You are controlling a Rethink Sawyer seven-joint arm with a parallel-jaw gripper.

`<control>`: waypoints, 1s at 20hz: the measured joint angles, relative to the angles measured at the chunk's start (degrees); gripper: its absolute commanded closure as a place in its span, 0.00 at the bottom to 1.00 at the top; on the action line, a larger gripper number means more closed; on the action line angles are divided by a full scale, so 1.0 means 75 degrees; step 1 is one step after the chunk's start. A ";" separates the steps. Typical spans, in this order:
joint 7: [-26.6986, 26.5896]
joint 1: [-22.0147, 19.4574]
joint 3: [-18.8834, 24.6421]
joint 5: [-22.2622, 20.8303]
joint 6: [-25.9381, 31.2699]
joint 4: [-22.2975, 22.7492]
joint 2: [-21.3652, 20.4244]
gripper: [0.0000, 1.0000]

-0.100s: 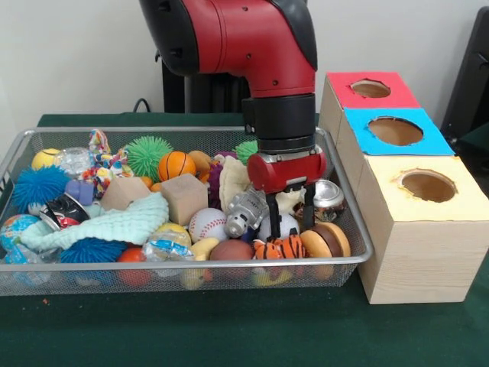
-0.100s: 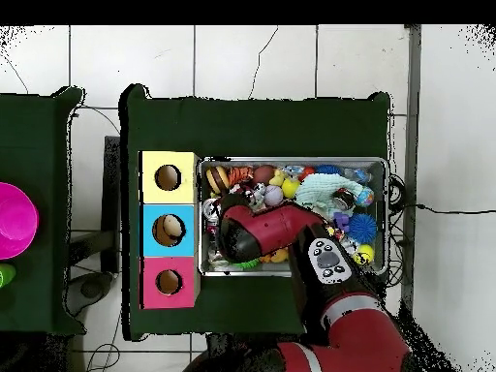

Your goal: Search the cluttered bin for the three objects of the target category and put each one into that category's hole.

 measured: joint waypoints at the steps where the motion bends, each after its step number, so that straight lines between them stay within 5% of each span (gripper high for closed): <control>1: 0.0000 0.0000 -0.0021 -0.0019 -0.0060 0.0000 0.0014 0.00; 18: 0.0000 0.0038 -0.0541 -0.0221 -0.1797 -0.0033 0.0499 0.00; 19: 0.0000 0.0047 -0.0553 -0.0220 -0.1839 -0.0042 0.0510 1.00; 20: 0.0000 0.0064 -0.0552 -0.0219 -0.1870 -0.0063 0.0511 1.00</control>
